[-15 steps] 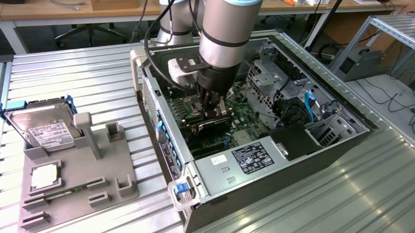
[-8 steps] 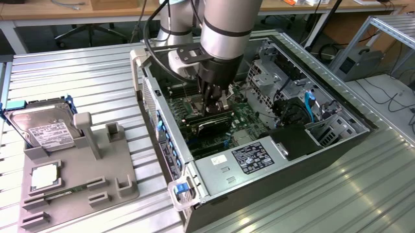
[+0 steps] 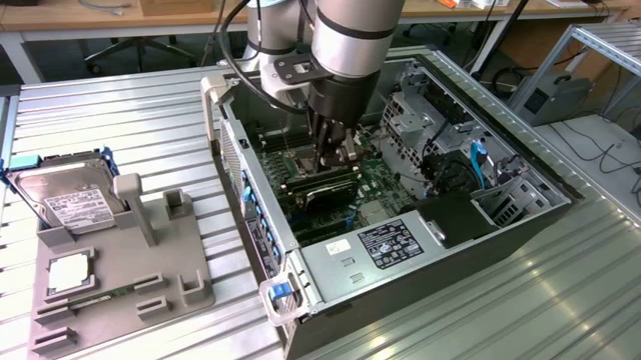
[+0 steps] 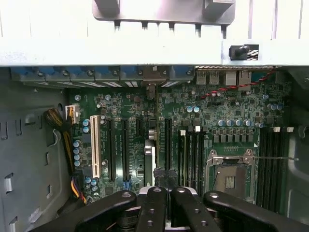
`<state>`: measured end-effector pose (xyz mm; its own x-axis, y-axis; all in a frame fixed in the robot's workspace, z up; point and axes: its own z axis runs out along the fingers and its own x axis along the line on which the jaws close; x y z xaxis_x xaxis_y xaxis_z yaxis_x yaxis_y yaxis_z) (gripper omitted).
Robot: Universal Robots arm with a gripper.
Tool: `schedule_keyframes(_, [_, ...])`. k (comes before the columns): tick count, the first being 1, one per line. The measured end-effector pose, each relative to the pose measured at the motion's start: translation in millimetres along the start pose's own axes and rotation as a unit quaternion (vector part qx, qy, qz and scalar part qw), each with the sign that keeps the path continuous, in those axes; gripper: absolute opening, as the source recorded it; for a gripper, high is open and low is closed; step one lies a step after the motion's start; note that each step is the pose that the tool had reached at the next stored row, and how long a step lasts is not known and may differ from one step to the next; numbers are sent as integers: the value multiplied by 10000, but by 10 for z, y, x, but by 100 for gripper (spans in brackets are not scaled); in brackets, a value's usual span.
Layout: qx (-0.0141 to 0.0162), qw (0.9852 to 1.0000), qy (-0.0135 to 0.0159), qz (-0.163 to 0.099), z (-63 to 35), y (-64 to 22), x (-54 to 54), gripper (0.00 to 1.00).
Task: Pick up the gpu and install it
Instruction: 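Press down on the gpu until it lock into place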
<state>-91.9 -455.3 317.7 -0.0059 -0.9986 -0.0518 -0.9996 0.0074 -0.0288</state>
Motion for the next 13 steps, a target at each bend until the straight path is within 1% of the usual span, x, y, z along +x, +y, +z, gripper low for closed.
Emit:
schedule_keyframes(1, [-1,10000,1,0,-1,-1,0,11])
schedule_keyframes(6, [-1,10000,2,0,2,-104,0,11])
schedule_keyframes(13, [-1,10000,1,0,3,-111,-1,11])
